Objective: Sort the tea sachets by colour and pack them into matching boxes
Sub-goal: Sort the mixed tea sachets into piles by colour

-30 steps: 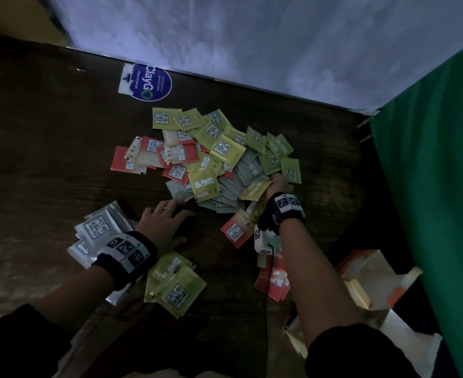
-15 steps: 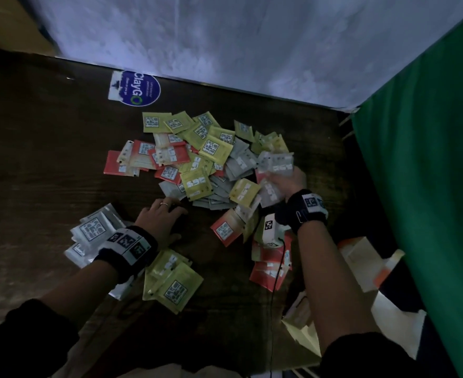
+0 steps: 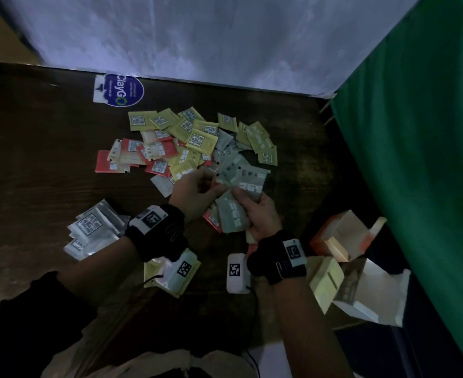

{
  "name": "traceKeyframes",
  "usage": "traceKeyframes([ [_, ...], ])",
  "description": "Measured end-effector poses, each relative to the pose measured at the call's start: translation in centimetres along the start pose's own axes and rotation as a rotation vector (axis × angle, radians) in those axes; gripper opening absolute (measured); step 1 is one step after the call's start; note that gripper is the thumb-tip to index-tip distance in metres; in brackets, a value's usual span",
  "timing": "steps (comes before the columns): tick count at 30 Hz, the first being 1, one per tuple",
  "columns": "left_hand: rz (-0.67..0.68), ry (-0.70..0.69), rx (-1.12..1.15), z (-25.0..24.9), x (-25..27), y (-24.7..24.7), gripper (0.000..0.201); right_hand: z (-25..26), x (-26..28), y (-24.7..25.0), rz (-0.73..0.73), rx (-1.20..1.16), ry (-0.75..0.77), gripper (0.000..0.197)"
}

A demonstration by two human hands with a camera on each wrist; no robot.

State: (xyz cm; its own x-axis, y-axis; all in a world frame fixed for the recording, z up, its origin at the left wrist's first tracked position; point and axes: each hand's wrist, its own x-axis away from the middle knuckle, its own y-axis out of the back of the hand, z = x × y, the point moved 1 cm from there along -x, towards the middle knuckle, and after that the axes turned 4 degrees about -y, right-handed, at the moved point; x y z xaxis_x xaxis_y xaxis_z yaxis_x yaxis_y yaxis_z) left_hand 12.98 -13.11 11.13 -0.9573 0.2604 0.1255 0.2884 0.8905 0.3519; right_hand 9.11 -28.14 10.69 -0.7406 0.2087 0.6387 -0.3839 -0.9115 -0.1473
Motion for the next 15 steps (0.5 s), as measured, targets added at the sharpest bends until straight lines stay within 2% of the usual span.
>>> traceKeyframes([
  [6, 0.018, 0.103, 0.130, 1.0, 1.8, -1.2, 0.014, -1.1, 1.3, 5.7, -0.248, 0.038, 0.119, 0.025],
  [9, 0.083, 0.163, 0.066, 1.5, 2.2, -3.7, 0.022, -1.7, 2.3, 8.1, -0.372, 0.061, 0.149, 0.017],
  [12, 0.246, 0.253, 0.036, 0.8, 2.6, -6.9, 0.025, -2.0, 2.9, 9.4, -0.528, 0.204, 0.227, 0.014],
  [15, 0.285, 0.190, 0.030, -0.9, 3.2, -8.4, 0.038, -1.9, 3.9, 9.6, -0.603, 0.260, 0.269, 0.020],
])
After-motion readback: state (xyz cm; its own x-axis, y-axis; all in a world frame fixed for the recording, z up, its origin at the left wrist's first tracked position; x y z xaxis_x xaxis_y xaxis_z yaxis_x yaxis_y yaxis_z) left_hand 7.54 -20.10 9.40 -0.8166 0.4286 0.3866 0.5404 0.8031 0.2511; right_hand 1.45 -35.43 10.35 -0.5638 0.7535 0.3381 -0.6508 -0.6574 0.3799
